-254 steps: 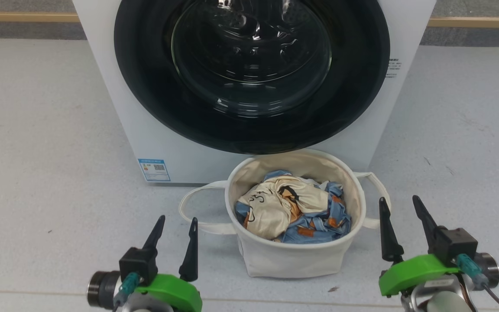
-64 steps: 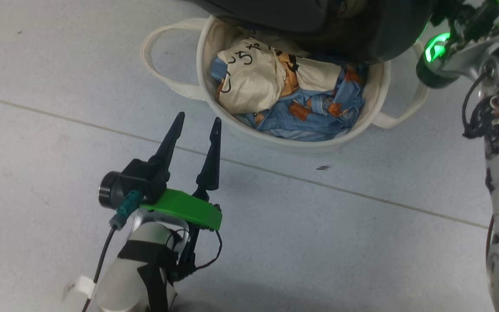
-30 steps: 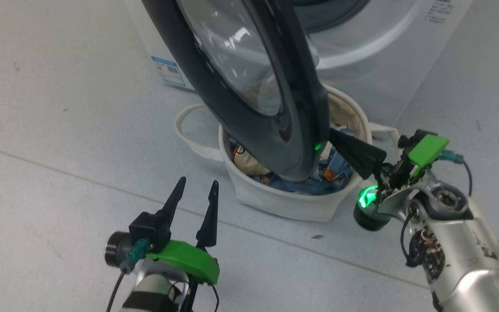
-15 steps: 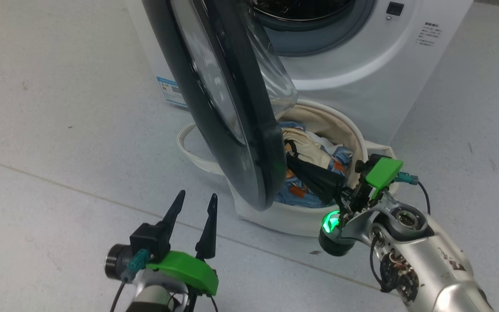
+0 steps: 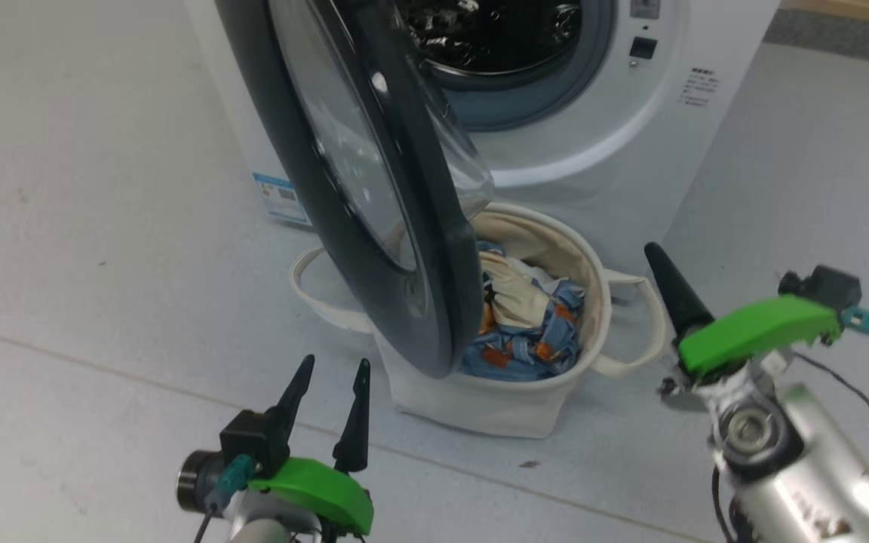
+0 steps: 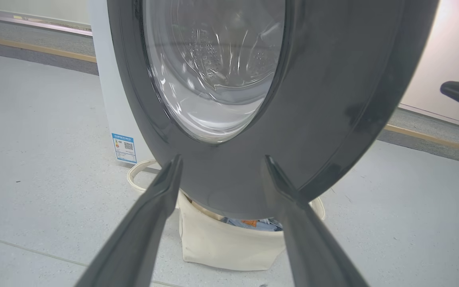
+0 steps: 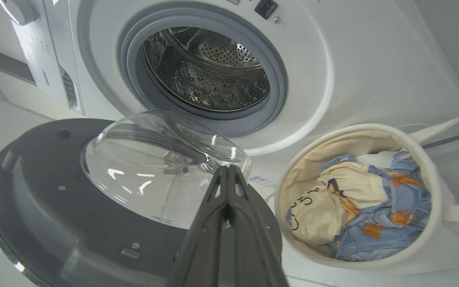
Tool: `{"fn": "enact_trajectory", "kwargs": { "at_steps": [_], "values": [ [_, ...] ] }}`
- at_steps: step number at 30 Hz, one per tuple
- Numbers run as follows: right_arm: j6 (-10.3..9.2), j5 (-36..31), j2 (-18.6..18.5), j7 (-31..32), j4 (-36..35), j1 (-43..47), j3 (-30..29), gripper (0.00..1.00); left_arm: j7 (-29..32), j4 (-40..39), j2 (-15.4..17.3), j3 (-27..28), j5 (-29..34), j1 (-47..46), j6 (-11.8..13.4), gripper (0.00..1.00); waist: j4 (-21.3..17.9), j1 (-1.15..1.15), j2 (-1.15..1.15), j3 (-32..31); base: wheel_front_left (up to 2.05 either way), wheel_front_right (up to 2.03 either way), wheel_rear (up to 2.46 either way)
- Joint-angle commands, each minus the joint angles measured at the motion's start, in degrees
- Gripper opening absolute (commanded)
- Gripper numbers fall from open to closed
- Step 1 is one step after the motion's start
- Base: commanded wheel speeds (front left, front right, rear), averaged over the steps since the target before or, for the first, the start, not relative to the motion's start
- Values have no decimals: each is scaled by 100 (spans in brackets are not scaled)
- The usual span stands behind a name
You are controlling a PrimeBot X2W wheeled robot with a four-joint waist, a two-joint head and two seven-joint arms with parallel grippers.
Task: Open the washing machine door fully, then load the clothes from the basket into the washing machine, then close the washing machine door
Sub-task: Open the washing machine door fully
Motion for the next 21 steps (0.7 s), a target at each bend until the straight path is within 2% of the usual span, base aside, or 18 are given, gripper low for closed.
{"fn": "enact_trajectory", "kwargs": {
  "at_steps": [1, 4, 7, 9, 10, 12, 13, 14, 15, 21],
  "values": [
    [5, -660, -96, -593, -281, 252, 386, 0, -69, -157, 78, 241, 81, -55, 2, 100, -128, 0, 0, -167, 0, 0, 0],
    [5, -1665, -415, -1450, -323, 553, 814, 0, -69, -165, 78, 270, 99, 24, 0, 100, -243, 0, 0, -303, 0, 0, 0],
    [5, -2522, -582, -1771, -294, 812, 996, 0, -69, -174, 78, 296, 127, 112, -7, 100, -363, 0, 0, -436, 0, 0, 0],
    [5, -2958, -575, -1820, -391, 1028, 913, 0, -69, -178, 78, 303, 147, 165, -15, 100, -427, 0, 0, -504, 0, 0, 0],
    [5, -3534, -488, -1827, -630, 1279, 635, 0, -69, -198, 78, 316, 161, 202, -22, 100, -491, 0, 0, -543, 0, 0, 0],
    [5, -3983, -296, -1829, -840, 1579, 339, 0, -69, -227, 78, 337, 183, 227, -25, 100, -557, 0, 0, -557, 0, 0, 0],
    [5, -4124, -180, -1830, -889, 1720, 187, 9, -69, -231, 78, 343, 199, 238, -30, 100, -587, 0, 0, -564, 0, 0, 0],
    [5, -4282, -88, -1830, -930, 1833, 52, 47, -69, -231, 78, 345, 213, 244, -38, 100, -610, 0, 0, -567, 0, 0, 0],
    [5, -4463, -14, -1830, -956, 1926, -61, 100, -69, -232, 78, 346, 222, 248, -47, 100, -627, 0, 0, -567, 0, 0, 0],
    [5, -5271, 417, -1831, -870, 2242, -350, 100, -69, -281, 78, 336, 243, 254, -83, 100, -684, 0, 0, -581, 0, 0, 0]
  ]
}}
